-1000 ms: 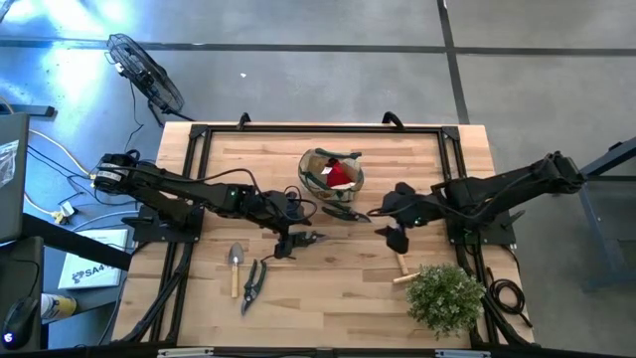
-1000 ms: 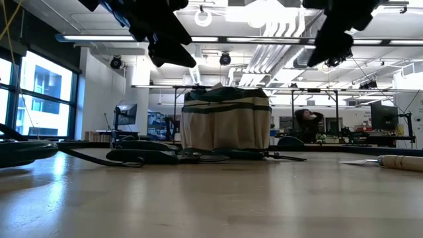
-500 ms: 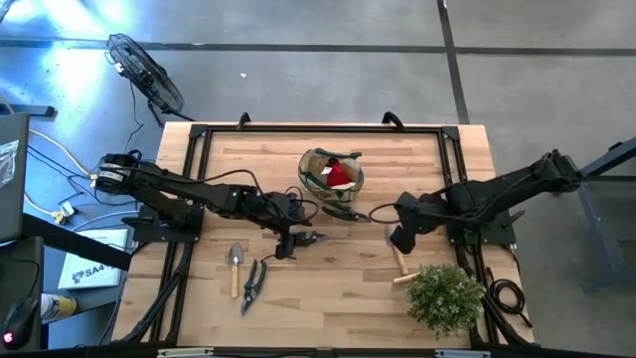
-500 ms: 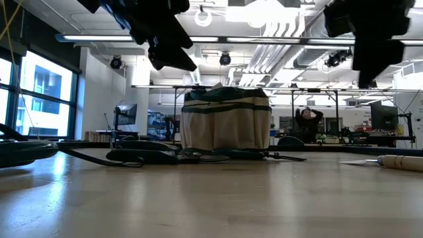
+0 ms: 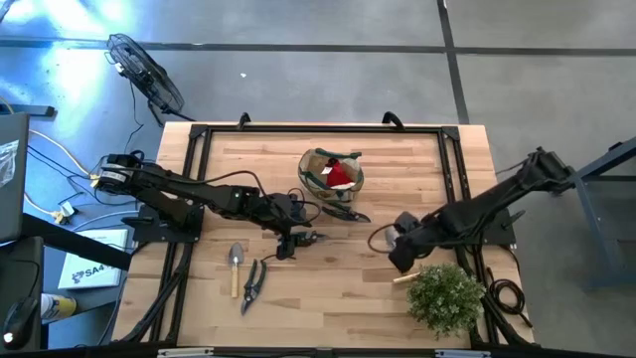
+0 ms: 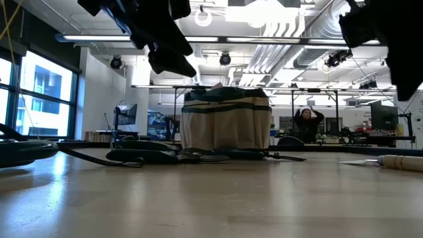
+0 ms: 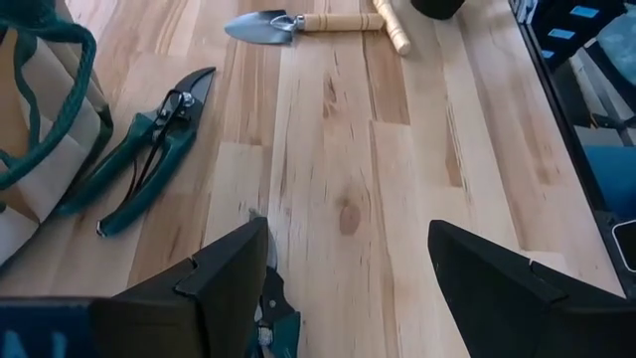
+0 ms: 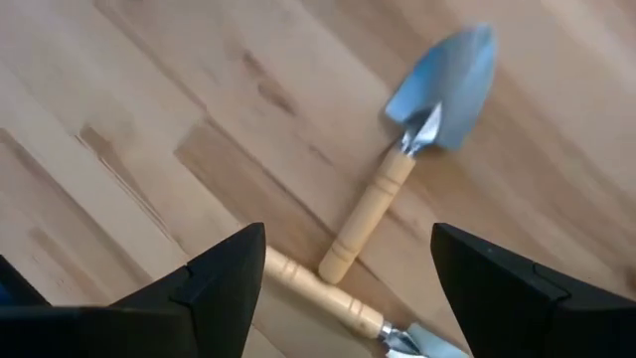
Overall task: Pick & Place Garden tools in Gardening bag
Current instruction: Put the top right green shear scissors into the light brown gardening bag
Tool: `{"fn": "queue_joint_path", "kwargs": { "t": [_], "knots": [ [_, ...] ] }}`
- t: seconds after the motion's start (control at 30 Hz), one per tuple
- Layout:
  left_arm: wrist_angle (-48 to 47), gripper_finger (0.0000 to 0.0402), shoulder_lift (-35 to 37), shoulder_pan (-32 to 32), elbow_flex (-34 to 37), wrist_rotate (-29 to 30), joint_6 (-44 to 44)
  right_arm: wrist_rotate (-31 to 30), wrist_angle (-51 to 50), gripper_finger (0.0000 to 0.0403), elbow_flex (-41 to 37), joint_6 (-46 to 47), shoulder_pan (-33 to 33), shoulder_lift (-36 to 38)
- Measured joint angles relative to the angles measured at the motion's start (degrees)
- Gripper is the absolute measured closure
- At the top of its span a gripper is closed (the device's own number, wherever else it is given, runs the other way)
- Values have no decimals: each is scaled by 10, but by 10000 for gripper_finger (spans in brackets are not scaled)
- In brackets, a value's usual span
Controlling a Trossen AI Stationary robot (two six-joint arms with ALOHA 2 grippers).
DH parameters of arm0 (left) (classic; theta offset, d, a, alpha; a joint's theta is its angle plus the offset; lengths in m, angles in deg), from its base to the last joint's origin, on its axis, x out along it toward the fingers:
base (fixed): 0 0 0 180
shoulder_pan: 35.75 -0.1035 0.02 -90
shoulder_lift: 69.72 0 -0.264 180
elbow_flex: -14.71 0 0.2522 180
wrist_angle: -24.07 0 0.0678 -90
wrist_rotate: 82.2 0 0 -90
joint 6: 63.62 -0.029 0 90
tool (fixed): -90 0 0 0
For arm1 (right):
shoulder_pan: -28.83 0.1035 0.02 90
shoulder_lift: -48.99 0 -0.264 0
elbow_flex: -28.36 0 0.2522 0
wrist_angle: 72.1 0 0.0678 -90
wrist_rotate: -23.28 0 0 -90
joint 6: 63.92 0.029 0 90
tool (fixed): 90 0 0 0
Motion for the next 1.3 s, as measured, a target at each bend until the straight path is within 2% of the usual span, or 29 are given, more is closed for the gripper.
{"fn": "queue_joint_path", "kwargs": {
  "t": [0.17,0.43,0.53,0.7,0.77,0.93,1.13,1.3],
  "knots": [
    [-8,130,0,0,0,-2,0,-4,12,126,0,-5,4,-42],
    [-71,130,0,0,0,-16,30,-4,61,126,0,-92,-37,-52],
    [-89,130,0,0,0,-16,46,-8,105,126,0,-157,-61,-52],
    [-90,130,0,0,0,-16,51,-83,231,126,0,-326,-109,-52],
    [-90,130,0,0,0,-16,51,-94,288,126,0,-377,-132,-52],
    [-87,130,0,0,-1,-14,53,-48,370,126,0,-458,-184,-63],
    [-87,130,0,0,-1,-14,56,34,436,126,0,-519,-223,-121],
    [-87,130,0,0,-1,-13,56,48,479,126,0,-559,-229,-169]
  ]
}}
